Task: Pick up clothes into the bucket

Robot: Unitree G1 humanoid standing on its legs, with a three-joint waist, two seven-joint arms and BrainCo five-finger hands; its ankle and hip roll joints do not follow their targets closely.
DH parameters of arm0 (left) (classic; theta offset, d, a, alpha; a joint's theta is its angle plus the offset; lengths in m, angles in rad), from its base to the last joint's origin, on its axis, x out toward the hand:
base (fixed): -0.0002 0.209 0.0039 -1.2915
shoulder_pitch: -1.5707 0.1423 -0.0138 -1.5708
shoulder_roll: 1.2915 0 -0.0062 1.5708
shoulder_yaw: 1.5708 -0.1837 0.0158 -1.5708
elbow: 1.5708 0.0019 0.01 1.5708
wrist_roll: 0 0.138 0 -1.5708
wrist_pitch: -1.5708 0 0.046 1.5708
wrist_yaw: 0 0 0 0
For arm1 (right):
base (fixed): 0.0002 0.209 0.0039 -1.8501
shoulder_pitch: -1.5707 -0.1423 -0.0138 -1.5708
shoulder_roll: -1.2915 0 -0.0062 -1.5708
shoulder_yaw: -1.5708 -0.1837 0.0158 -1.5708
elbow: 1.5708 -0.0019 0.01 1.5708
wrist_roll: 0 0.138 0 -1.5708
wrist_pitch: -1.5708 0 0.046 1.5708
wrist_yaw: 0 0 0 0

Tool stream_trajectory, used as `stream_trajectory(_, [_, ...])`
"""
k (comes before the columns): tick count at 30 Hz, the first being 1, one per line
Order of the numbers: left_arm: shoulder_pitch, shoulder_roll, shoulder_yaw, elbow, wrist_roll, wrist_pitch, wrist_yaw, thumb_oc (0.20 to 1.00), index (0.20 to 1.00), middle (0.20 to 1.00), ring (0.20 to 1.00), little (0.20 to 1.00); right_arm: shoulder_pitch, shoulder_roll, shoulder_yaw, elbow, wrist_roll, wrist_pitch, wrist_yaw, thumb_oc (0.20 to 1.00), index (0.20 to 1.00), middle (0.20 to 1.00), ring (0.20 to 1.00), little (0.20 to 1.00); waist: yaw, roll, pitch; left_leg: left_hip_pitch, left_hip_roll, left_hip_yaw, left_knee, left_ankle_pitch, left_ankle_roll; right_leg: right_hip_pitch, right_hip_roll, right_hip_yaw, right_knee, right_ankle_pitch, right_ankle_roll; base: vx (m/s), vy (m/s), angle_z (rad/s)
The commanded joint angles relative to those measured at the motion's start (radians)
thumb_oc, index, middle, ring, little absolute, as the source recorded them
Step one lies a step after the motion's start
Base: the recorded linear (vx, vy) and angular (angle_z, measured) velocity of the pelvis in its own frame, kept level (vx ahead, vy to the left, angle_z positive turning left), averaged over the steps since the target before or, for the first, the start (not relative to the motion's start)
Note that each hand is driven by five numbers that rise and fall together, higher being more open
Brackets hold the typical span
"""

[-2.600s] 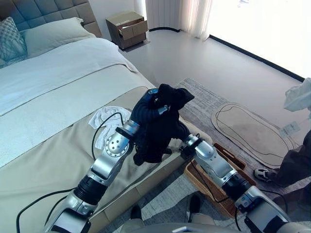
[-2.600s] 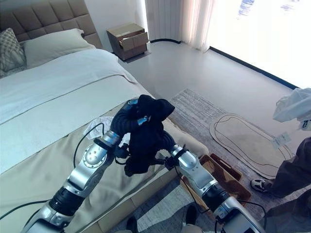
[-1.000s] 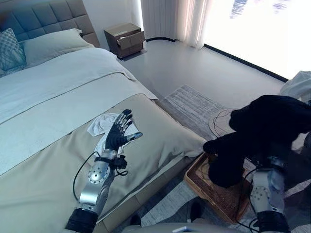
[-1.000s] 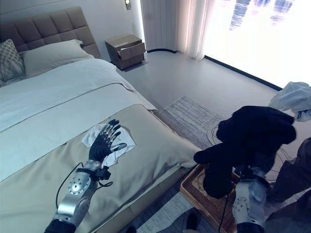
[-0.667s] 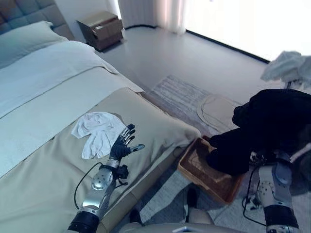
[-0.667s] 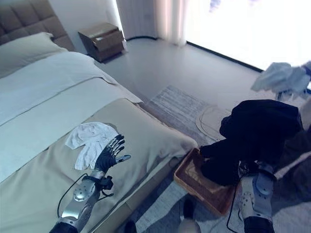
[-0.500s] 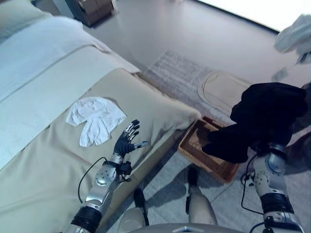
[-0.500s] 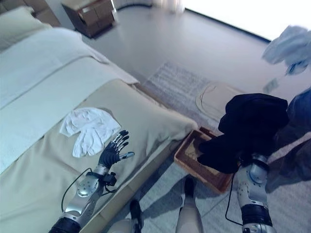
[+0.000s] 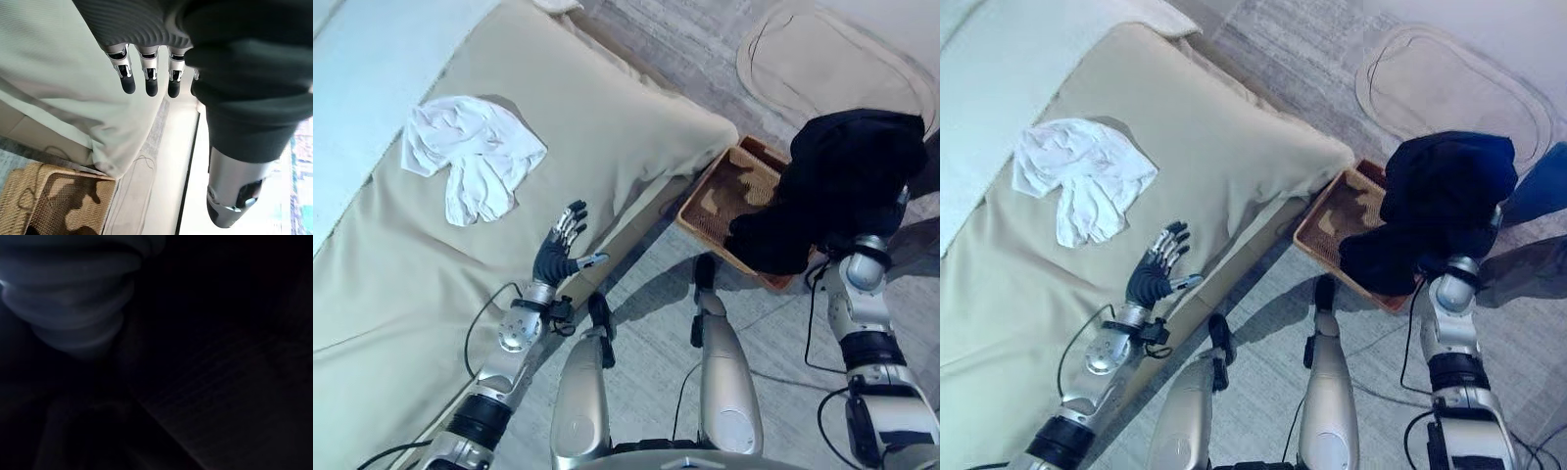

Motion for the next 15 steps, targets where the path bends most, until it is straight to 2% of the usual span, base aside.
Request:
stream_trajectory(1, [0.031,0.034,0.032,-0.097,-0.023,-0.075,0.052,1.0,1.0,1.0,1.0,1.0,-0.058,-0.079,0.017,-0.029,-0.024,-0.051,-0.05,0.2,0.2,0.2,0.2,0.2,0.009,0.002,-0.073,-0.139,0.023,-0.087,0.095,0.013,-0.012,-0.031,-0.071,0.041,0.276,-0.174,0.058,-0.05,0.002,-0.02])
stream_trajectory(6, [0.008,0.052,0.003,-0.127,-0.015,-0.091,0.083,1.0,1.0,1.0,1.0,1.0,-0.135,-0.149,0.055,0.078,-0.044,-0.036,-0.085,0.2,0.2,0.2,0.2,0.2,0.018,0.022,-0.043,-0.23,0.015,-0.092,0.16,-0.001,-0.007,-0.13,-0.074,0.064,0.351,-0.19,0.052,-0.05,0.006,-0.02])
stream_trajectory(11, [-0.017,0.059,-0.002,-0.168,-0.026,-0.109,0.111,1.0,1.0,1.0,1.0,1.0,-0.195,-0.217,0.187,0.192,-0.18,0.03,-0.094,0.2,0.2,0.2,0.2,0.2,0.025,0.034,-0.024,-0.35,0.007,-0.094,0.236,-0.017,-0.002,-0.255,-0.077,0.093,0.432,-0.207,0.041,-0.05,-0.006,-0.01])
stream_trajectory(14, [-0.028,0.06,-0.002,-0.186,-0.018,-0.112,0.127,1.0,1.0,1.0,1.0,1.0,-0.221,-0.222,0.237,0.206,-0.224,0.056,-0.085,0.2,0.2,0.2,0.2,0.2,0.026,0.034,-0.021,-0.394,0.008,-0.097,0.27,-0.023,0.0,-0.299,-0.076,0.1,0.464,-0.213,0.037,-0.02,-0.015,0.15])
stream_trajectory(15, [-0.044,0.059,-0.011,-0.198,-0.015,-0.118,0.137,1.0,1.0,1.0,1.0,1.0,-0.259,-0.23,0.287,0.263,-0.255,0.074,-0.075,0.2,0.2,0.2,0.2,0.2,0.029,0.038,-0.02,-0.439,0.006,-0.105,0.305,-0.031,0.002,-0.347,-0.076,0.11,0.501,-0.222,0.034,0.08,-0.024,-0.1])
